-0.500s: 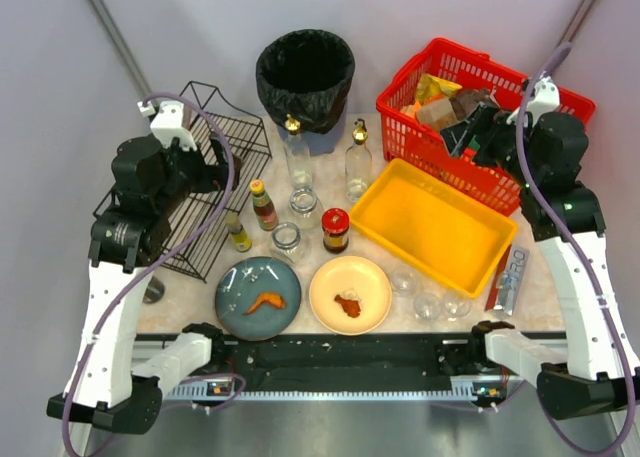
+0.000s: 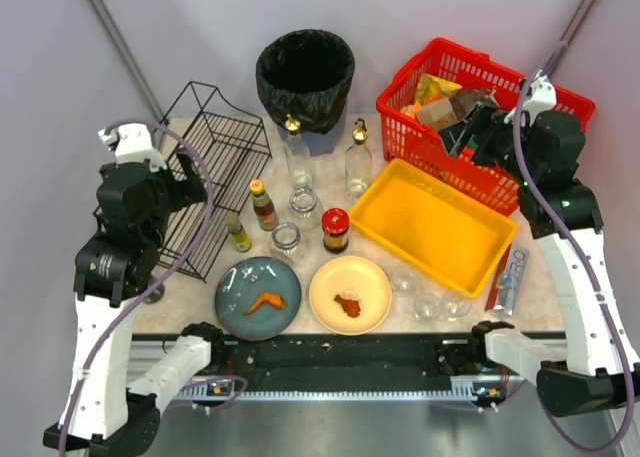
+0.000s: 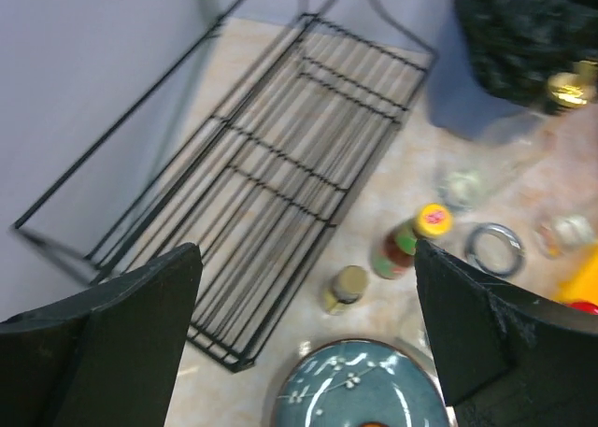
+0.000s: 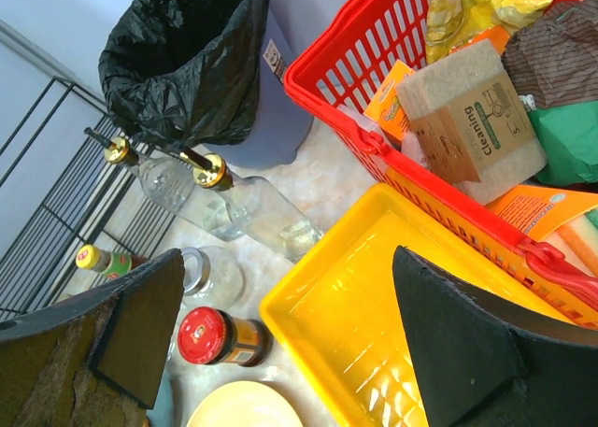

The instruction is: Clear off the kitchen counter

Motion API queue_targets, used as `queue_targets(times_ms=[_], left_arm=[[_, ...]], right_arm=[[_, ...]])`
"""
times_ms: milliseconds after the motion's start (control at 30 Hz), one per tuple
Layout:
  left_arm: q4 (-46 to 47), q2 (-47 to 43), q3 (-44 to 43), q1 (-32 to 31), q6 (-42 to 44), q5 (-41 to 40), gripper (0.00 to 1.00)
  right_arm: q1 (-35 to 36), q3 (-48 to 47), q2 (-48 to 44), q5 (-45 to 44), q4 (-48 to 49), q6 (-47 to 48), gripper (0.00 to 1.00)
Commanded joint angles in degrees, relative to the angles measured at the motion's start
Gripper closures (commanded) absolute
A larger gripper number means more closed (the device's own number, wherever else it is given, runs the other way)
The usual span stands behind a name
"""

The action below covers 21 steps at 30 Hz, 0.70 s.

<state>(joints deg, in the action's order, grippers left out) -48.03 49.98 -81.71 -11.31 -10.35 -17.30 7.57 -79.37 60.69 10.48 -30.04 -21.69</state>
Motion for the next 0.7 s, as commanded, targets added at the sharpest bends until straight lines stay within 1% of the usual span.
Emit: queue_targets(times_ms=[0, 167, 267, 367, 567, 633, 667], left_arm=[[-7.41, -1.02, -1.43, 0.24, -5.98, -20.03, 0.01], [-13.57, -1.72, 1.46, 0.24, -11.09, -28.56, 0.01], [-18.05, -1.64, 3.57, 0.5, -16.97, -33.84, 0.01], [-19.29, -1.99, 7.61, 1.11, -20.14, -39.02, 0.01], [-20.88, -3.39, 13.15, 2.7, -28.05, -44.22, 0.01], [-22.97, -4.27, 14.99, 2.7, -33.13, -46.15, 0.01], [-22.64, -4.88, 16.4, 2.7, -33.68, -46.59, 0.01]], right_arm=[[-0.37, -0.69, 0.84, 1.3, 1.39, -0.1, 0.1], [-0.28, -0.78, 1.28, 1.82, 1.39, -0.37, 0.1], [-0.37, -1.75, 2.24, 1.73, 1.21, -0.11, 0.1], [-0.28, -3.06, 3.99, 3.49, 1.22, -0.63, 0.1], [-0.37, -6.05, 7.78, 6.21, 0.34, -3.44, 0.12], [-0.28, -8.07, 9.09, 7.44, -0.54, -4.32, 0.12], [-0.28, -9.03, 9.71, 8.93, -1.07, -4.67, 0.12]])
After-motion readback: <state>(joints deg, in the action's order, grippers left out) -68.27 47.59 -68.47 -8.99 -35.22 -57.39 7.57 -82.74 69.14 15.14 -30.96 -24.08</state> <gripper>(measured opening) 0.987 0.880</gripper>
